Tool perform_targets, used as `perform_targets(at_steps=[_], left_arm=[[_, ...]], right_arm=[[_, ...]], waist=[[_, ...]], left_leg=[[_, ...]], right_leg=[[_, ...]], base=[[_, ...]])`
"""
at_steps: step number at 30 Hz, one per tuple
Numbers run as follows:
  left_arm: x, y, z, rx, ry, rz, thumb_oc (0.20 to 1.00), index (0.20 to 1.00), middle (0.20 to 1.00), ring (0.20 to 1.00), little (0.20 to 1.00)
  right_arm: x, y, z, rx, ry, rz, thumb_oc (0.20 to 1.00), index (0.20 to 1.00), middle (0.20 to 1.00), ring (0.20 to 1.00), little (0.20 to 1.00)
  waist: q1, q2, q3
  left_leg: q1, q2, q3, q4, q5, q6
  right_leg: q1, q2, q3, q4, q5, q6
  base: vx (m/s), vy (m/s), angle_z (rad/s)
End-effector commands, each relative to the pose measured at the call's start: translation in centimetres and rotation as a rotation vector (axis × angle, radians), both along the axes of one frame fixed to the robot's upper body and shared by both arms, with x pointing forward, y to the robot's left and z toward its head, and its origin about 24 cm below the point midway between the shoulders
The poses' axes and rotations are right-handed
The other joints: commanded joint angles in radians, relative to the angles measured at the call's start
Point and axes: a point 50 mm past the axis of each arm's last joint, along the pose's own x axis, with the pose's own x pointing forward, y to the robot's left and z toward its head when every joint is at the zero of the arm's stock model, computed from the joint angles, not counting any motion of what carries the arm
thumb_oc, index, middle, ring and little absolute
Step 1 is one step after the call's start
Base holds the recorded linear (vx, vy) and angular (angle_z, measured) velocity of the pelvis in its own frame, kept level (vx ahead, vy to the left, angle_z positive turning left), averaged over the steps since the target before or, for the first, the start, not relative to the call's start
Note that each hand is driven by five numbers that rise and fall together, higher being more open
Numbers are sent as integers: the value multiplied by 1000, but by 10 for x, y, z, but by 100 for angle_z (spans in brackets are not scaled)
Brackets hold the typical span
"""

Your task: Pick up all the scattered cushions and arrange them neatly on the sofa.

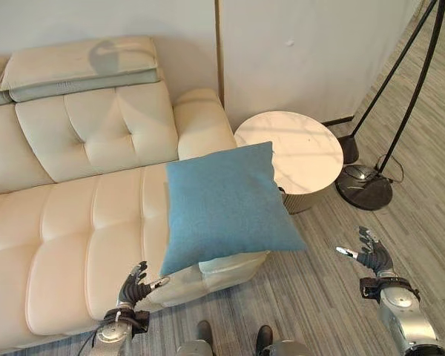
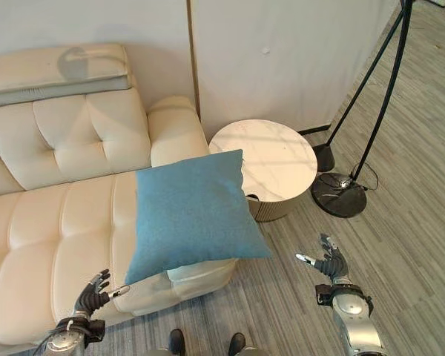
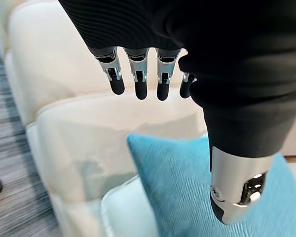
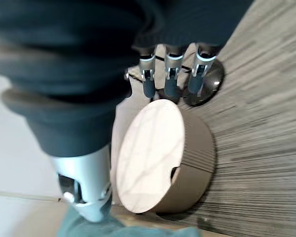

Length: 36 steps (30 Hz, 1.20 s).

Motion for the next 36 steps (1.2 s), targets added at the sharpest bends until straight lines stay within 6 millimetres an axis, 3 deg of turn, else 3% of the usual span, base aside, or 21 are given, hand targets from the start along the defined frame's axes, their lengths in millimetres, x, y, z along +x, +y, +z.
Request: perform_targets(at_steps=[1, 6, 11, 12, 13, 17, 18, 19, 20, 21, 22, 23, 27, 30, 31, 34, 36], left_arm=[[32, 18, 34, 35, -186, 41, 1000, 1000, 1000, 1000, 1000], [68, 4, 45, -44, -265, 66, 1000, 1000, 1000, 1000, 1000], [135, -20, 85, -47, -383, 15, 1000, 1000, 1000, 1000, 1000], [148, -26, 94, -48, -394, 9, 1000, 1000, 1000, 1000, 1000], [177, -45, 115, -63, -419, -15, 1000, 1000, 1000, 1000, 1000], [206, -81, 144, -100, -461, -59, 1000, 1000, 1000, 1000, 1000], [209, -88, 149, -109, -473, -75, 1000, 1000, 1000, 1000, 1000], [212, -97, 156, -117, -500, -101, 1000, 1000, 1000, 1000, 1000], [212, -97, 156, -117, -500, -101, 871, 871, 871, 871, 871], [213, -106, 163, -131, -535, -134, 291, 291, 291, 291, 291], [213, -112, 169, -158, -572, -154, 291, 291, 291, 291, 291], [212, -114, 170, -169, -583, -163, 200, 200, 200, 200, 200], [204, -125, 178, -200, -663, -220, 200, 200, 200, 200, 200], [188, -128, 180, -214, -734, -268, 200, 200, 200, 200, 200], [169, -124, 170, -261, -755, -267, 200, 200, 200, 200, 200], [137, -116, 157, -295, -775, -275, 200, 200, 200, 200, 200], [128, -111, 155, -283, -779, -282, 200, 200, 200, 200, 200]], right_arm=[[36, 1, 32, -27, -124, 25, 1000, 1000, 1000, 1000, 1000], [82, 30, 56, -69, -151, 126, 1000, 1000, 1000, 1000, 1000], [137, 71, 102, -115, -201, 203, 1000, 1000, 1000, 1000, 1000], [147, 83, 114, -119, -222, 219, 1000, 1000, 1000, 1000, 1000], [159, 119, 122, -127, -213, 284, 1000, 1000, 1000, 1000, 1000], [162, 173, 130, -75, -240, 398, 1000, 1000, 1000, 1000, 1000], [160, 187, 133, -50, -258, 437, 865, 865, 865, 865, 865], [156, 201, 133, -6, -276, 479, 598, 598, 598, 598, 598], [156, 201, 133, -6, -275, 479, 200, 200, 200, 200, 200], [150, 215, 137, 37, -315, 540, 200, 200, 200, 200, 200], [143, 226, 143, 70, -358, 598, 200, 200, 200, 200, 200], [140, 229, 143, 78, -370, 621, 200, 200, 200, 200, 200], [124, 235, 143, 171, -429, 679, 200, 200, 200, 200, 200], [106, 226, 137, 252, -478, 701, 200, 200, 200, 200, 200], [89, 215, 133, 287, -519, 710, 200, 200, 200, 200, 200], [61, 194, 127, 300, -572, 728, 200, 200, 200, 200, 200], [54, 186, 124, 293, -574, 723, 200, 200, 200, 200, 200]], waist=[[42, -50, 7], [57, -51, 48], [53, -42, 104], [51, -40, 117], [49, -37, 149], [39, -38, 177], [35, -38, 180], [29, -39, 180], [29, -39, 180], [22, -41, 179], [16, -42, 177], [14, -43, 175], [3, -44, 166], [-6, -38, 149], [-12, -32, 123], [-22, -21, 83], [-23, -19, 64]], left_leg=[[-45, -48, -24, 7, -54, -12], [-124, -54, -31, -16, -23, -12], [-206, -55, -35, -29, 20, -20], [-216, -54, -35, -29, 27, -22], [-243, -51, -39, -29, 44, -27], [-262, -46, -47, -49, 71, -35], [-264, -45, -48, -58, 76, -36], [-264, -45, -47, -67, 80, -37], [-264, -45, -47, -68, 81, -37], [-263, -45, -47, -77, 83, -38], [-260, -45, -46, -80, 81, -38], [-257, -46, -44, -82, 80, -38], [-236, -47, -38, -83, 68, -34], [-199, -51, -32, -82, 51, -28], [-167, -54, -25, -84, 36, -21], [-103, -60, -19, -87, 8, -11], [-87, -63, -18, -89, 3, -8]], right_leg=[[44, -66, -10, -106, 9, 92], [-52, -62, 12, -106, 38, 93], [-159, -57, 36, -81, 62, 89], [-172, -56, 39, -77, 65, 89], [-200, -51, 45, -70, 78, 91], [-221, -45, 48, -80, 94, 99], [-225, -43, 50, -83, 96, 102], [-225, -42, 52, -89, 100, 103], [-225, -42, 52, -89, 100, 103], [-227, -41, 52, -95, 103, 106], [-226, -40, 55, -98, 104, 108], [-223, -40, 57, -100, 105, 109], [-209, -42, 66, -102, 102, 111], [-185, -45, 73, -103, 94, 111], [-160, -47, 77, -105, 89, 110], [-104, -53, 77, -111, 76, 112], [-87, -54, 75, -115, 73, 113]], base=[[-76, 8, 3], [-117, 14, -2], [-107, 36, 0], [-134, 33, -7], [-109, 16, -9], [-58, 10, -4], [0, 0, 0], [0, 0, 0], [3, 17, -3], [0, 0, 0], [10, 26, -3], [0, 0, 0], [18, 18, -6], [64, 28, -8], [129, 40, -5], [139, 42, -7], [94, 16, -11]])
